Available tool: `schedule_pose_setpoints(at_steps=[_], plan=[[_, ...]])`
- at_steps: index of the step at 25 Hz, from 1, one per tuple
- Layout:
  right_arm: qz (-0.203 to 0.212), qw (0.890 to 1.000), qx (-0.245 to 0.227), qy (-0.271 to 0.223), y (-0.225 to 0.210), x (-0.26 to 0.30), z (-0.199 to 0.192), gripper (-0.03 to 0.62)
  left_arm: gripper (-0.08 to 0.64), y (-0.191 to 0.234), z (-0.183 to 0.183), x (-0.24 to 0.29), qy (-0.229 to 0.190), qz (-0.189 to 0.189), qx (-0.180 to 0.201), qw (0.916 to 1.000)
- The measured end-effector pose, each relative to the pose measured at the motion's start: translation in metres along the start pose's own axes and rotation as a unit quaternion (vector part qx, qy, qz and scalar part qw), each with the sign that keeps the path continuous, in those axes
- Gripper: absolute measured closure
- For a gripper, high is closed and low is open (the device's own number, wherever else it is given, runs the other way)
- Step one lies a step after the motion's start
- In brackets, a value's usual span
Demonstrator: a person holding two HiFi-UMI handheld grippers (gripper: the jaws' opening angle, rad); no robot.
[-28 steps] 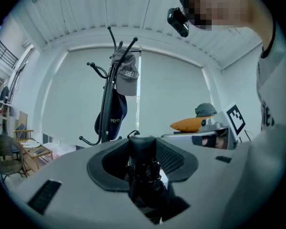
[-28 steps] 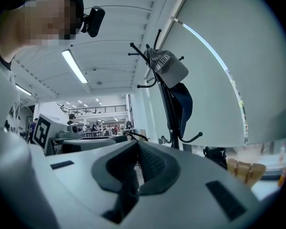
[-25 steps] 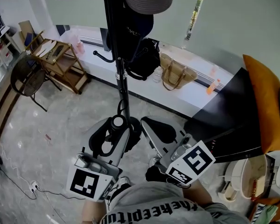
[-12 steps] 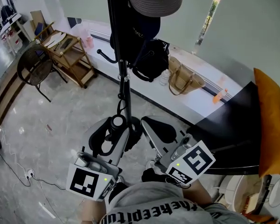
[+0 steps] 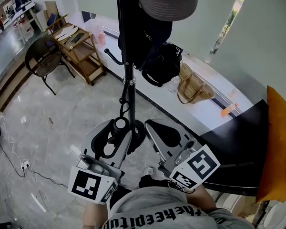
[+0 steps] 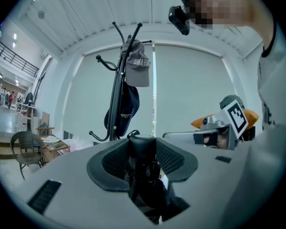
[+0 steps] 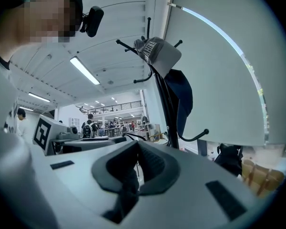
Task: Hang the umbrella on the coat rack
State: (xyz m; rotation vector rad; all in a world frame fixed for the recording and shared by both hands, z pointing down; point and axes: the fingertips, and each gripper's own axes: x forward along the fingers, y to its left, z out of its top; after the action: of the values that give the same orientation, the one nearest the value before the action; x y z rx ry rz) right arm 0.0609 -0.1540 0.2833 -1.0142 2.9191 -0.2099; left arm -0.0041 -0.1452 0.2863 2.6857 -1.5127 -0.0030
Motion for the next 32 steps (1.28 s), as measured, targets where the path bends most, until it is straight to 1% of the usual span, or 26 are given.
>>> schedule_pose_setpoints(at_steps=[4,14,21,32], plan=[[0.018,1.0,0.001,0.005,-0.005,0.001,-0.002,0.58,0.376,0.001,-0.001,0.004,-0.005,0.019,-0.004,0.9998],[0.062,0.998,0.001,0.02,-0.016,0.006,-0.006,0.58,0.376,0.008,-0.012,0.014,0.001,0.069,-0.016,0.9975],[0.084,0.996,0.002,0.031,-0.022,0.014,-0.012,0.58,0.376,0.013,-0.019,0.021,0.008,0.091,-0.017,0.9957],[0.099,0.994,0.008,0.041,-0.028,0.019,-0.022,0.58,0.376,0.02,-0.035,0.024,0.018,0.113,-0.029,0.993]])
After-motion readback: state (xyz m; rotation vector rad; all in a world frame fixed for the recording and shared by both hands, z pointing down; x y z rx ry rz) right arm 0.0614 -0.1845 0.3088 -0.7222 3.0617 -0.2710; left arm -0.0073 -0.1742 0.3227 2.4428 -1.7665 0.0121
